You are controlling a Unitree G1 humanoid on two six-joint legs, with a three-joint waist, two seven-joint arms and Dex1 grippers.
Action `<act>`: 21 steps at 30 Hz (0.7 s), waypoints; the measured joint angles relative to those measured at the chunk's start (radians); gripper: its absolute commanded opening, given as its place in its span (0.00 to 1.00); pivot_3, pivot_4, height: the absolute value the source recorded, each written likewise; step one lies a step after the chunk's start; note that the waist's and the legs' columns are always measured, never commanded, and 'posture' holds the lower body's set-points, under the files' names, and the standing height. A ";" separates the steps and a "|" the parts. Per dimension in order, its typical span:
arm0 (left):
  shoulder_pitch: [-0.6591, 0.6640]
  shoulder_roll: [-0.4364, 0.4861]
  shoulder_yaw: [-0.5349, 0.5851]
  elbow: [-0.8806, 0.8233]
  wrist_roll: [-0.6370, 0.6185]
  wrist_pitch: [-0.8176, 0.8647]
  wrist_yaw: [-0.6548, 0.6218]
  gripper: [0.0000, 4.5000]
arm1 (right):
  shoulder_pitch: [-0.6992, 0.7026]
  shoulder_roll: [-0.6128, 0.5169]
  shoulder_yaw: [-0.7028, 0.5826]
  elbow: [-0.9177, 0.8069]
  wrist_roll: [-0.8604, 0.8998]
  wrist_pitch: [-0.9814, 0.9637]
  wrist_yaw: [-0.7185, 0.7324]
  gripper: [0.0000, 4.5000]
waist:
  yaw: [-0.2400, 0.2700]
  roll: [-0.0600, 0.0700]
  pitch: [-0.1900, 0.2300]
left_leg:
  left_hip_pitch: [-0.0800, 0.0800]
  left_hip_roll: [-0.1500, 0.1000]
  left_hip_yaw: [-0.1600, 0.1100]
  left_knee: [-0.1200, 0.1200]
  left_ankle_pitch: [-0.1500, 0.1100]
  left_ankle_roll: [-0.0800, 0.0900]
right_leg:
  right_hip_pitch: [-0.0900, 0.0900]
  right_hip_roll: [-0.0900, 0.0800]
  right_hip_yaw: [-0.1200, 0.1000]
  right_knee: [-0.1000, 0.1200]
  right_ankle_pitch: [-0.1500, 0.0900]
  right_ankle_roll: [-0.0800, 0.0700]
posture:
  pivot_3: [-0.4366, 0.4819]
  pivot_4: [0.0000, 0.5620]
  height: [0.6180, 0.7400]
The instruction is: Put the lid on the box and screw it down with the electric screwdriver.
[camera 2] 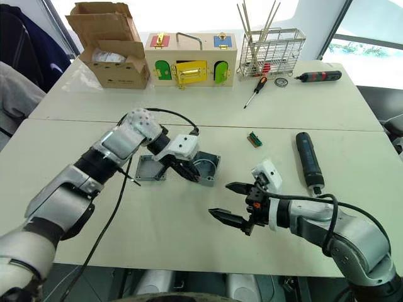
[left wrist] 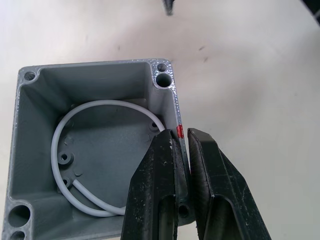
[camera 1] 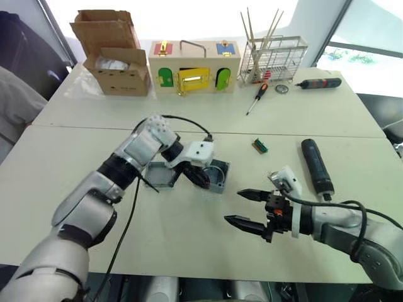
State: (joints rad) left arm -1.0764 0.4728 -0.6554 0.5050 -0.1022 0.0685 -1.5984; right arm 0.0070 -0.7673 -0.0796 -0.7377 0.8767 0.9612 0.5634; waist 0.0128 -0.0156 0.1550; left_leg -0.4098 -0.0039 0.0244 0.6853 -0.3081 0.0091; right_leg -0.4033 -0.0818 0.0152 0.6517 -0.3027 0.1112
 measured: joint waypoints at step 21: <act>-0.120 -0.135 -0.298 0.289 -0.202 -0.394 -0.013 0.01 | 0.107 0.013 -0.073 -0.085 0.070 0.015 -0.157 1.00 | -0.007 0.000 0.000 | 0.000 0.001 -0.001 0.000 0.000 0.000 | 0.000 0.001 0.000 0.001 0.000 0.000 | 0.48 0.27 1.00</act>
State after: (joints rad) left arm -1.1964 0.3376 -0.9531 0.7937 -0.3039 -0.3255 -1.6109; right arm 0.1140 -0.7547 -0.1528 -0.8229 0.9467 0.9760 0.4069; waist 0.0061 -0.0161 0.1553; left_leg -0.4098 -0.0031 0.0231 0.6858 -0.3083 0.0095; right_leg -0.4034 -0.0807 0.0153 0.6524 -0.3026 0.1115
